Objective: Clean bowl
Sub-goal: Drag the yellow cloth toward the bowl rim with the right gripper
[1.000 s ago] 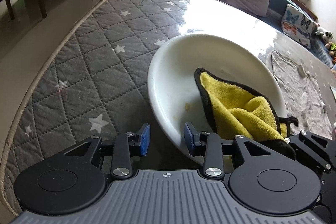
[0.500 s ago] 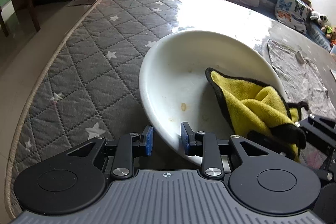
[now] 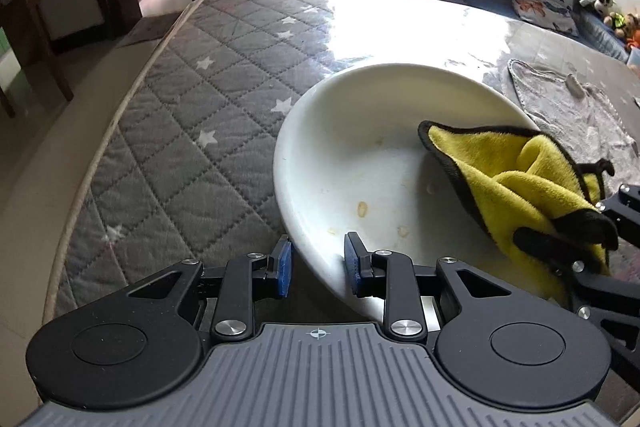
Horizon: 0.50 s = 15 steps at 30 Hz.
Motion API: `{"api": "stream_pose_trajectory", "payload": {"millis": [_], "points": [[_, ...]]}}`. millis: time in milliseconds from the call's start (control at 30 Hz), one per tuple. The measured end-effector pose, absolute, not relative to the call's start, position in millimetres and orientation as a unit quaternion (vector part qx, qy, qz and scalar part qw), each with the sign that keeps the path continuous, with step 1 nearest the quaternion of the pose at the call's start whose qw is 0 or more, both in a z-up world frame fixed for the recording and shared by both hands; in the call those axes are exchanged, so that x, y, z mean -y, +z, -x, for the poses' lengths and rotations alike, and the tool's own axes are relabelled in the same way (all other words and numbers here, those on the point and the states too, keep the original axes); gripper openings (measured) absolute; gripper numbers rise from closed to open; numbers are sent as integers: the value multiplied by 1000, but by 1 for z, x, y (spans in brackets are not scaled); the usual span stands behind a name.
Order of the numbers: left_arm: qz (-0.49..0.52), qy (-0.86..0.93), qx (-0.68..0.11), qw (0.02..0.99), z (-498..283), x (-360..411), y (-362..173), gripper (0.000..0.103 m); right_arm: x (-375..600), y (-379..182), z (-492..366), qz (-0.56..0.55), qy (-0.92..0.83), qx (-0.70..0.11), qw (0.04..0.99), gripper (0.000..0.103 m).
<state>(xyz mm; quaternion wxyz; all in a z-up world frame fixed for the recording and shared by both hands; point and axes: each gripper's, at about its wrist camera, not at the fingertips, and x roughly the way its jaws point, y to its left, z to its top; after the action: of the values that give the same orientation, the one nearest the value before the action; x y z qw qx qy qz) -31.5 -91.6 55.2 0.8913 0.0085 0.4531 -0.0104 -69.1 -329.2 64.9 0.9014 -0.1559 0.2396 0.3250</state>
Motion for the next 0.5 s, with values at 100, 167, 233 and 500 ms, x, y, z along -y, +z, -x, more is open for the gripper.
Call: {"api": "stream_pose_trajectory", "payload": {"millis": [100,167,233,500], "points": [[-21,-15,-450,893,32,92,55,30,329,63,66,155,320,-241,903,22],[-29,-17,-448,893,33,94,54,31,329,61,62,154,316,-243,904,22],[-32,-17,-447,894,33,95,53,31,328,59,58,152,314,-247,904,22],[-36,-20,-448,893,32,96,53,32,328,53,45,149,305,-255,905,22]]}}
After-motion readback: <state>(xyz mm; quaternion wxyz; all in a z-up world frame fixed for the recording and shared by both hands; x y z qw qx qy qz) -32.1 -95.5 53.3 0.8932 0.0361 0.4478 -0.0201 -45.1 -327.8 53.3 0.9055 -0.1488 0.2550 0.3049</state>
